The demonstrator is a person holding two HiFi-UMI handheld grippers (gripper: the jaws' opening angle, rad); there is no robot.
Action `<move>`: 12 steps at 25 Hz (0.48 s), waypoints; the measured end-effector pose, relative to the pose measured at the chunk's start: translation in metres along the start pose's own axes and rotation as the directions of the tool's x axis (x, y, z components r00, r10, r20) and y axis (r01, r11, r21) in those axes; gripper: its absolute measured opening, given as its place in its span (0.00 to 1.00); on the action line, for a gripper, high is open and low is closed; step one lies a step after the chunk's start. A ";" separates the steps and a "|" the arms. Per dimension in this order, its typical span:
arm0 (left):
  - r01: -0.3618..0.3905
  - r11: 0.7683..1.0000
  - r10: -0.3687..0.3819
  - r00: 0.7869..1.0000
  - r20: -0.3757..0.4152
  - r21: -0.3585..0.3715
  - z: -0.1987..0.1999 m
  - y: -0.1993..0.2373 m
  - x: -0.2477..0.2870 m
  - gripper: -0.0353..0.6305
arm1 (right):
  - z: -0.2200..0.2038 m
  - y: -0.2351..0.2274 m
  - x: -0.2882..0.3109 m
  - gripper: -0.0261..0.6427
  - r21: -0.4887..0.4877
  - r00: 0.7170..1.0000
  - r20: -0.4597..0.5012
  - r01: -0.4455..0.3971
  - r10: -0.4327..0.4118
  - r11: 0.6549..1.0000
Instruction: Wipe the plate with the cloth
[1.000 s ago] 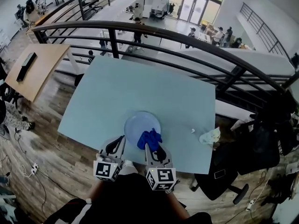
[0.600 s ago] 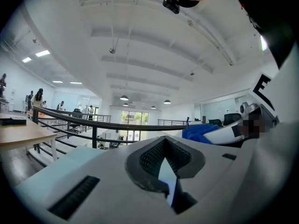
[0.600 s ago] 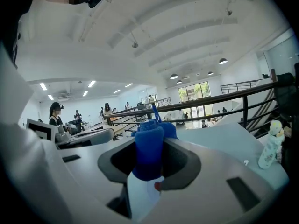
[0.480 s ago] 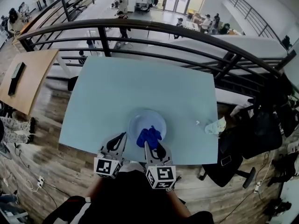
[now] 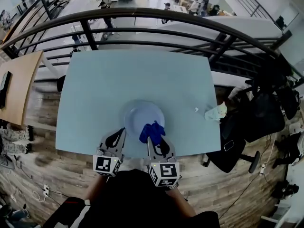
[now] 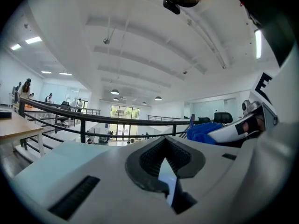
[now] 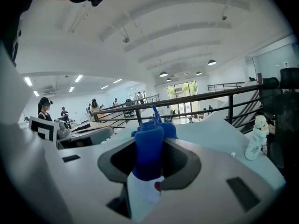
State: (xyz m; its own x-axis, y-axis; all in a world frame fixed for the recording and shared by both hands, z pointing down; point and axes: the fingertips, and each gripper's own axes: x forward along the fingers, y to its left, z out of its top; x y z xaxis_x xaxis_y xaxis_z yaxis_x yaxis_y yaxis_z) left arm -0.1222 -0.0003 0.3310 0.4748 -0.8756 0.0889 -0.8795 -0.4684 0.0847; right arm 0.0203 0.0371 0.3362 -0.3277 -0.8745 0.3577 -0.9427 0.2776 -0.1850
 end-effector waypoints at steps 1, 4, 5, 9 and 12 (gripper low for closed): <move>0.001 1.000 -0.001 1.000 -0.003 -0.002 -0.002 0.000 0.001 0.05 | -0.002 -0.003 0.001 0.22 0.004 1.000 -0.005 0.007 -0.007 1.000; -0.008 1.000 0.008 1.000 -0.013 -0.001 -0.006 0.003 0.006 0.05 | -0.008 -0.011 0.007 0.22 0.010 1.000 -0.020 0.019 -0.019 1.000; -0.012 1.000 0.012 1.000 -0.018 0.000 -0.007 0.005 0.008 0.05 | -0.010 -0.013 0.011 0.22 0.012 1.000 -0.024 0.020 -0.020 1.000; -0.025 1.000 0.026 0.999 -0.044 0.006 -0.018 0.011 0.012 0.05 | -0.015 -0.017 0.023 0.22 0.013 0.999 -0.041 0.012 -0.012 1.000; -0.039 0.999 0.040 0.997 -0.063 0.008 -0.027 0.013 0.019 0.05 | -0.017 -0.023 0.035 0.22 0.007 0.999 -0.050 0.000 0.000 1.000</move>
State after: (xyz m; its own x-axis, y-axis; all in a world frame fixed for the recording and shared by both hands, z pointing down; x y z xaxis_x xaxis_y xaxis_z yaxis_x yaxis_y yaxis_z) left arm -0.1239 -0.0204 0.3607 0.4405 -0.8844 0.1541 -0.8977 -0.4344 0.0733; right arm 0.0299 0.0072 0.3683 -0.3306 -0.8535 0.4028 -0.9423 0.2746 -0.1915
